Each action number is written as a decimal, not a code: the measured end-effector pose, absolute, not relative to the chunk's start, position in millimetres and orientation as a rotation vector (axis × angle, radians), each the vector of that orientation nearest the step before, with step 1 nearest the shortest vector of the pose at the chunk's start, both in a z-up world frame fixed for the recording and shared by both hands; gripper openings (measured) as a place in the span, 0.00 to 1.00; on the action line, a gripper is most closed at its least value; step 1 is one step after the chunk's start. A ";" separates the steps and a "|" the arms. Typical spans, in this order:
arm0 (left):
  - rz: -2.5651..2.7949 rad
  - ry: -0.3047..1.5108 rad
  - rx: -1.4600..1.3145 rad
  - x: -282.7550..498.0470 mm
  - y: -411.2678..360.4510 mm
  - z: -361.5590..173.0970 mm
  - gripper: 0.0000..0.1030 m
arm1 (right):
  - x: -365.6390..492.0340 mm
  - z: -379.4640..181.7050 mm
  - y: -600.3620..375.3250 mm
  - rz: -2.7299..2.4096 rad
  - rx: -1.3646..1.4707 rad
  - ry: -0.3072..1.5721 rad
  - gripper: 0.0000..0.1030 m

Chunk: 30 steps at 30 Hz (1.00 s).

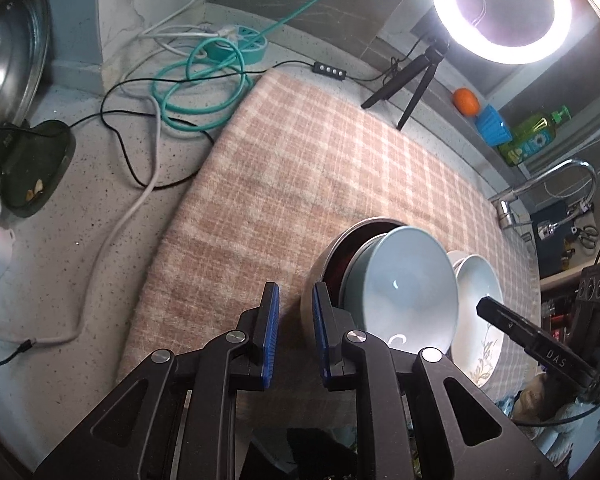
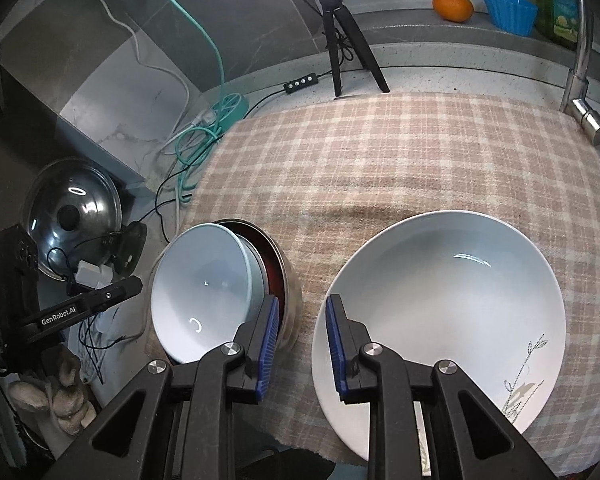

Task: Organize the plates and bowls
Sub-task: 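Open both tools off the pale blue bowl rim, then close both tools on the rim of the nested bowl stack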

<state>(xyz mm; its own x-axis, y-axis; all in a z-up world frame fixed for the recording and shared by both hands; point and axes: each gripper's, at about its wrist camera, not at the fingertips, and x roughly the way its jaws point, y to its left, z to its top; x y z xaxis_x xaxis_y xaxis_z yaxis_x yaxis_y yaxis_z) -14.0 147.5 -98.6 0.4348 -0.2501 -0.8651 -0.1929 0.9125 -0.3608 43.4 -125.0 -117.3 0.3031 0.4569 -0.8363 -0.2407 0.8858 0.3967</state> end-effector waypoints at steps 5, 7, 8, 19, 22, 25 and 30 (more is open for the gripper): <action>-0.043 1.133 -0.474 -12.6 148.7 -103.0 0.15 | 45.3 -123.8 -119.6 0.458 0.217 1.186 0.21; -0.050 1.134 -0.468 -11.4 145.6 -103.7 0.15 | 44.6 -126.7 -117.1 0.459 0.211 1.195 0.21; -0.052 1.135 -0.466 -11.0 144.6 -104.3 0.15 | 44.8 -128.0 -115.7 0.461 0.205 1.200 0.21; -0.058 1.153 -0.445 -7.3 137.0 -112.7 0.15 | 52.7 -139.9 -104.5 0.461 0.171 1.230 0.21; -0.062 1.163 -0.444 -5.7 135.1 -115.5 0.14 | 53.4 -140.9 -102.7 0.468 0.168 1.233 0.21; -0.064 1.172 -0.436 -5.4 133.2 -118.3 0.14 | 54.1 -141.2 -100.8 0.471 0.164 1.230 0.21; -0.067 1.178 -0.436 -5.0 132.1 -120.6 0.14 | 56.1 -142.6 -96.9 0.482 0.149 1.222 0.20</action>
<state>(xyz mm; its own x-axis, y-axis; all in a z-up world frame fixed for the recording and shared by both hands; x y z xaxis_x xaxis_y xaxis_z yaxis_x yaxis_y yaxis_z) -5.0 132.1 -120.6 0.3912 -0.2754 -0.8781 -0.1743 0.9147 -0.3646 56.1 -96.9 -142.6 0.2558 0.4318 -0.8649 -0.2744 0.8903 0.3633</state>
